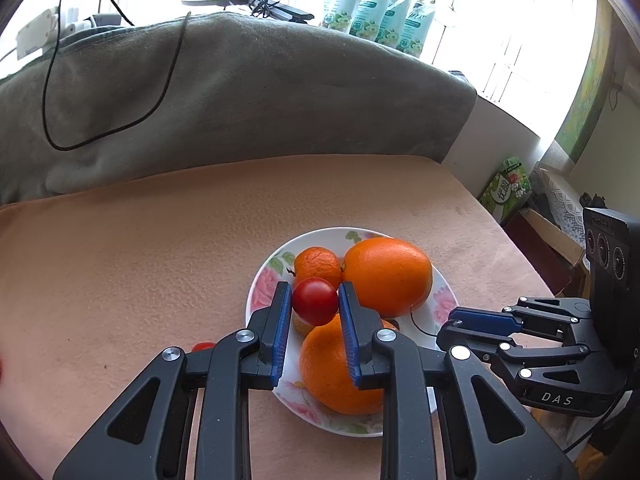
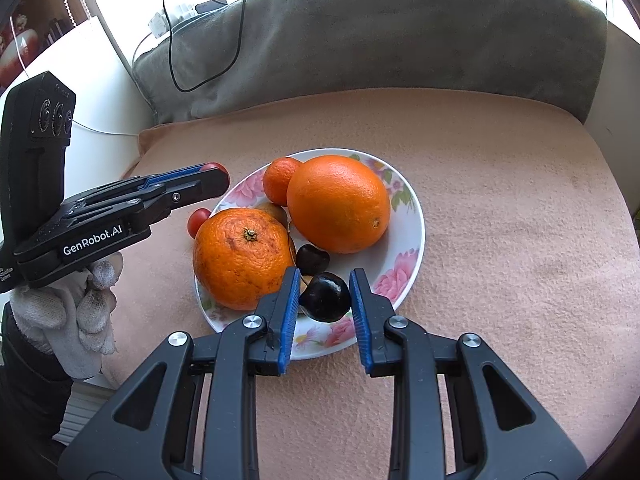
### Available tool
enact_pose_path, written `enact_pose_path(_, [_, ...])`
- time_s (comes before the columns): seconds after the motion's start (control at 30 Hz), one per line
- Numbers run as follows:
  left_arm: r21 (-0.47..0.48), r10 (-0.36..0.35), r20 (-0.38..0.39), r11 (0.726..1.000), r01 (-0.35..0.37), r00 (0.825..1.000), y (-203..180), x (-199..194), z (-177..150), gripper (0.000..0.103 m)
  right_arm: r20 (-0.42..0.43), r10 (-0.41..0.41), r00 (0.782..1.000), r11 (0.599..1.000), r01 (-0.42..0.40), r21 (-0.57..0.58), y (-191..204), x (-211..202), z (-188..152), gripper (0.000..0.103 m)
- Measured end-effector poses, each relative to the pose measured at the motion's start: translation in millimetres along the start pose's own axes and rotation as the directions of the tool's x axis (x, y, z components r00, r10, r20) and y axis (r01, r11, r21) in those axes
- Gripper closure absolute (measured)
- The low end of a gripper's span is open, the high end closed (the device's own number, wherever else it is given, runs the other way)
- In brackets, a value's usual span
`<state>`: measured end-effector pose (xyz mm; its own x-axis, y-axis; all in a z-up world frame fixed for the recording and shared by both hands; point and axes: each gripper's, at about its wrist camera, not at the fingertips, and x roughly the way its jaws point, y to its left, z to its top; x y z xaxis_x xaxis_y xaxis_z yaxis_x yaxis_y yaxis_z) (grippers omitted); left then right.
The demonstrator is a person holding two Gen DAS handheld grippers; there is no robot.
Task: Organize fruits
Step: 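Carry the cherry over the plate with the right gripper while the left carries the tomato there, then open the right gripper to drop the cherry while the left releases the tomato into the plate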
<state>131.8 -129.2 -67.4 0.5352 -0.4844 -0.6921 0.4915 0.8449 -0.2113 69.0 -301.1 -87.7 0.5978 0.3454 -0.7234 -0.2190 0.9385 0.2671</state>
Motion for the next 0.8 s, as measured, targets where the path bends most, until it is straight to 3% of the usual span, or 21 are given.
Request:
enact_pose_path(0.1, [0.007,-0.004,0.003,1.000,0.004,1.000,-2,-1,0,0.078,-0.001,0.006,1.000,1.000,-0.006,-0.002,0,0,0,0.077])
enact_pose_path(0.13, [0.008,-0.005,0.005,1.000,0.005,1.000,-2,-2,0,0.071,0.001,0.008,1.000,1.000,-0.008,-0.004,1,0,0,0.076])
enact_pose_path(0.2, [0.012,-0.007,0.008,1.000,0.007,1.000,-4,-2,1,0.066,0.004,0.002,1.000,1.000,-0.002,-0.007,2,0,1,0.075])
enact_pose_path(0.27, [0.015,-0.008,0.010,1.000,0.008,1.000,-6,-3,2,0.066,0.010,0.001,1.000,1.000,-0.001,-0.004,2,-1,1,0.054])
enact_pose_path(0.33, [0.017,-0.007,0.017,1.000,0.007,1.000,-6,-5,2,0.058,0.023,0.002,1.000,1.000,-0.001,-0.006,3,-4,1,0.044])
enact_pose_path(0.5, [0.017,0.003,0.028,1.000,-0.003,1.000,-7,-8,5,0.042,0.033,0.000,0.999,1.000,0.001,-0.018,7,-8,2,0.041])
enact_pose_path(0.57, [0.018,0.013,0.037,1.000,-0.014,0.999,-8,-10,5,0.041,0.041,0.000,0.999,1.000,0.002,-0.028,9,-11,1,0.030])
enact_pose_path(0.7, [0.019,0.041,0.053,0.999,-0.042,0.998,-7,-15,6,0.032,0.050,-0.005,0.999,0.998,0.008,-0.055,17,-14,1,0.029])
enact_pose_path(0.8, [0.019,0.065,0.062,0.998,-0.066,0.996,-5,-19,6,0.031,0.050,-0.006,0.999,0.997,0.009,-0.071,21,-16,1,0.029])
